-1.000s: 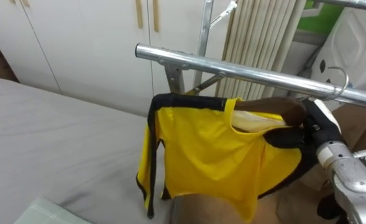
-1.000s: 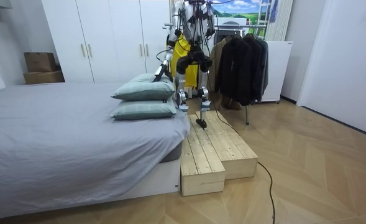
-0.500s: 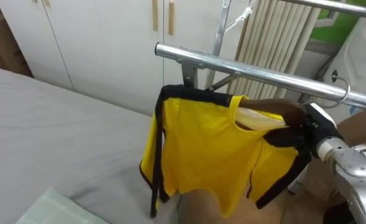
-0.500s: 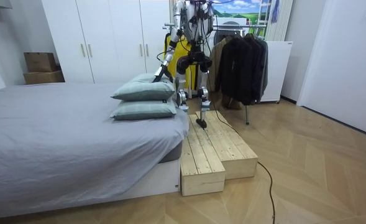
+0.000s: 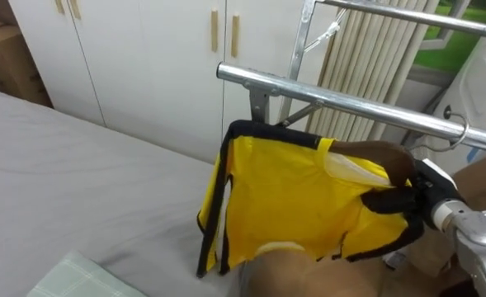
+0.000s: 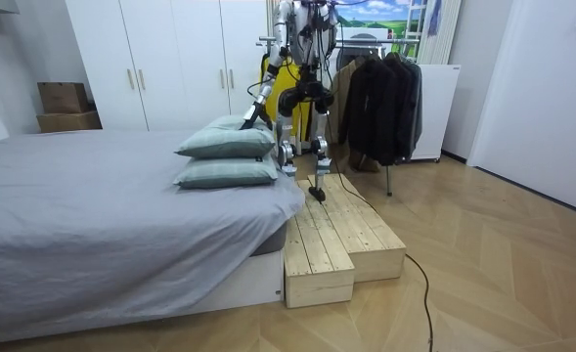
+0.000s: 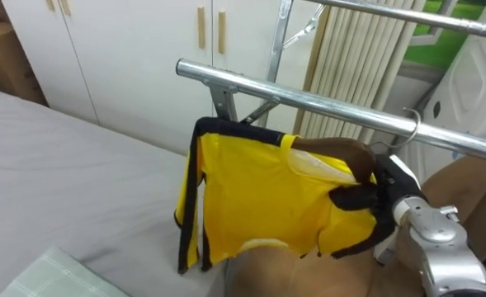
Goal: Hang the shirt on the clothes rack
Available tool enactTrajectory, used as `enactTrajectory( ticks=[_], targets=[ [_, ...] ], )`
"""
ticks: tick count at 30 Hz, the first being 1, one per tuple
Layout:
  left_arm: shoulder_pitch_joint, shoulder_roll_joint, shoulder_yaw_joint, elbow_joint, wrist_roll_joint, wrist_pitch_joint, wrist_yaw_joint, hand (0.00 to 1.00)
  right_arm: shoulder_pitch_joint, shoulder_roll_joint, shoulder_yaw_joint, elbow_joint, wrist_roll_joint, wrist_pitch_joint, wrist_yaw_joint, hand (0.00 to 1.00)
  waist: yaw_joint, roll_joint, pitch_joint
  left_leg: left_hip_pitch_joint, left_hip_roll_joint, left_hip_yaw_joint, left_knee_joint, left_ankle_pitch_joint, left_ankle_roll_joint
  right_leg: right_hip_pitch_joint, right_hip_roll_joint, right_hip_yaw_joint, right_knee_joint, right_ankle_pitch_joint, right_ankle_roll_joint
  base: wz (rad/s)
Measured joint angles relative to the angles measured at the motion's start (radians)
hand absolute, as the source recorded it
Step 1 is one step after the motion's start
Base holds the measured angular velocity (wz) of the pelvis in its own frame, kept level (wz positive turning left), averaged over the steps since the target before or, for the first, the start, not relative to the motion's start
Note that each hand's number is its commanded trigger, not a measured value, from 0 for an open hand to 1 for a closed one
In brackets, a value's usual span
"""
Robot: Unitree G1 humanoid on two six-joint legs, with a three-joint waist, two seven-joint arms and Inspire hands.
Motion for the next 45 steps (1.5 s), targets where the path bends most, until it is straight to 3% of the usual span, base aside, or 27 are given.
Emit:
enactTrajectory(
  ticks=[7, 16, 17, 18, 19, 21, 30, 45],
  targets=[
    [0.0, -0.001, -0.001, 0.0, -0.008, 0.0, 0.014, 0.0, 0.002, 0.0, -0.017, 0.054, -0.009, -0.042, -0.021, 1.0, 0.0, -0.001, -0.0031, -0.001, 0.001, 0.002, 0.0, 0.0, -0.001, 0.001, 0.001, 0.001, -0.004, 0.002, -0.002, 0.0],
    [0.0, -0.001, 0.0, 0.0, -0.018, 0.0, 0.014, 0.0, 0.014, 0.0, -0.023, 0.055, -0.017, -0.048, -0.037, 0.98, 0.0, 0.004, -0.0075, 0.005, 0.003, 0.001, 0.0, -0.002, -0.006, 0.012, 0.003, -0.003, -0.015, 0.007, -0.003, 0.0],
    [0.0, -0.001, 0.0, 0.0, -0.018, 0.0, 0.014, 0.0, 0.014, 0.0, -0.023, 0.055, -0.017, -0.048, -0.037, 0.85, 0.0, 0.004, -0.0076, 0.005, 0.003, 0.001, 0.0, -0.002, -0.006, 0.012, 0.003, -0.003, -0.015, 0.007, -0.003, 0.0],
    [0.0, -0.001, 0.0, 0.0, -0.018, 0.0, 0.013, 0.0, 0.014, 0.0, -0.023, 0.055, -0.017, -0.048, -0.037, 0.62, 0.0, 0.004, -0.0076, 0.005, 0.003, 0.001, 0.0, -0.002, -0.006, 0.012, 0.003, -0.003, -0.015, 0.007, -0.003, 0.0],
    [0.0, -0.001, 0.0, 0.0, -0.018, 0.0, 0.013, 0.0, 0.014, 0.0, -0.023, 0.055, -0.017, -0.048, -0.037, 0.53, 0.0, 0.004, -0.0077, 0.005, 0.003, 0.001, 0.0, -0.002, -0.006, 0.013, 0.003, -0.003, -0.015, 0.008, -0.003, 0.0],
    [0.0, -0.001, 0.0, 0.0, -0.018, 0.0, 0.013, 0.0, 0.015, 0.0, -0.023, 0.056, -0.016, -0.048, -0.037, 0.0, 0.0, 0.004, -0.0077, 0.006, 0.003, 0.001, 0.0, -0.002, -0.006, 0.013, 0.003, -0.003, -0.015, 0.008, -0.003, 0.0],
    [0.001, -0.001, 0.0, 0.0, -0.02, 0.0, 0.013, 0.0, 0.019, 0.0, -0.09, 0.095, 0.01, -0.026, -0.058, 0.0, 0.0, 0.005, -0.0075, 0.008, 0.003, 0.005, -0.003, -0.001, -0.005, 0.011, 0.004, 0.002, -0.015, 0.008, -0.003, -0.01],
    [0.001, 0.001, 0.018, 0.006, -0.028, 0.0, -0.007, 0.0, 0.019, -0.001, -0.092, 0.083, 0.002, -0.017, -0.056, 0.0, 0.0, 0.005, -0.0073, 0.014, 0.003, 0.019, -0.009, -0.002, -0.006, 0.007, 0.006, 0.012, -0.011, 0.008, -0.003, -0.01]
  ],
)
